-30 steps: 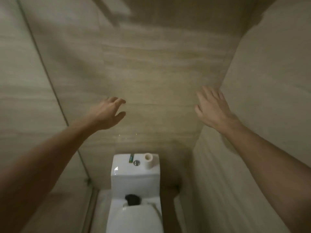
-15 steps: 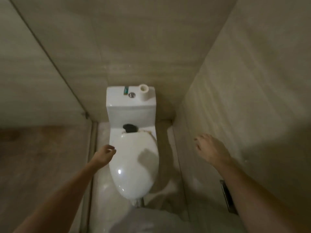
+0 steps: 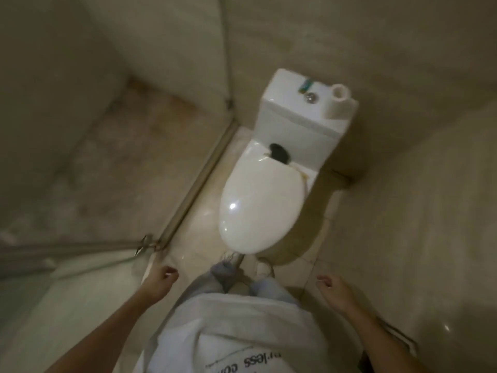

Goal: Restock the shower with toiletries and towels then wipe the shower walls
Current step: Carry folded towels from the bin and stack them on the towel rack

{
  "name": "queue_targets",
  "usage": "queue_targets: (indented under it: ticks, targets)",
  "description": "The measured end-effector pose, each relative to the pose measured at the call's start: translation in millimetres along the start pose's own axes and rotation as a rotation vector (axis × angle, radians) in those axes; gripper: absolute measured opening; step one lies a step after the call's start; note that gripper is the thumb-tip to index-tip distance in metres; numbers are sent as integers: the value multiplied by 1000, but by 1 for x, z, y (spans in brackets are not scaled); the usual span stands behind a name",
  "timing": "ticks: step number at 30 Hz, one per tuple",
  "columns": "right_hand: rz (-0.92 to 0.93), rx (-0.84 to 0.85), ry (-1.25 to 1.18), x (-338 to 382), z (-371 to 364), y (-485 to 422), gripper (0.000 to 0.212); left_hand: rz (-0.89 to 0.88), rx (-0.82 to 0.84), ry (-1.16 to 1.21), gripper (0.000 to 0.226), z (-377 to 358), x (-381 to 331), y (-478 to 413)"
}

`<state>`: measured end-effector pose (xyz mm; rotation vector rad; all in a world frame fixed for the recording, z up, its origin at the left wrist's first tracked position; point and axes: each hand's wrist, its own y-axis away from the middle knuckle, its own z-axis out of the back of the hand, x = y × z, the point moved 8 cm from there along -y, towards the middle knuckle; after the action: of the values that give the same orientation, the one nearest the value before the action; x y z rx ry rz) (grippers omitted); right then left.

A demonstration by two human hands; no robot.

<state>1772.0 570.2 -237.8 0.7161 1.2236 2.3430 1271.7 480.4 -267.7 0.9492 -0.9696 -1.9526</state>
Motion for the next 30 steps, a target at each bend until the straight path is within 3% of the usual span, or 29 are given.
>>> queue_targets:
  ticks: [4, 8, 13, 15, 21, 30]
  targets:
    - [101, 100, 71, 14, -21, -32, 14, 119, -190, 306, 28, -29, 46, 81]
    - [148, 188, 226, -1, -30, -70, 15, 300, -239, 589, 18, -95, 90, 158]
    - [244, 241, 434, 35, -33, -66, 11, 517, -328, 840, 19, -183, 167, 227]
    - [287, 254, 519, 54, -40, -68, 19, 583, -358, 968, 18, -216, 185, 247]
    - [488, 331, 730, 139, -85, -36, 26, 636, -418, 1293, 16, -281, 203, 278]
    - [807, 416, 951, 218, -203, 66, 30, 702, -478, 1466, 9, -328, 238, 301]
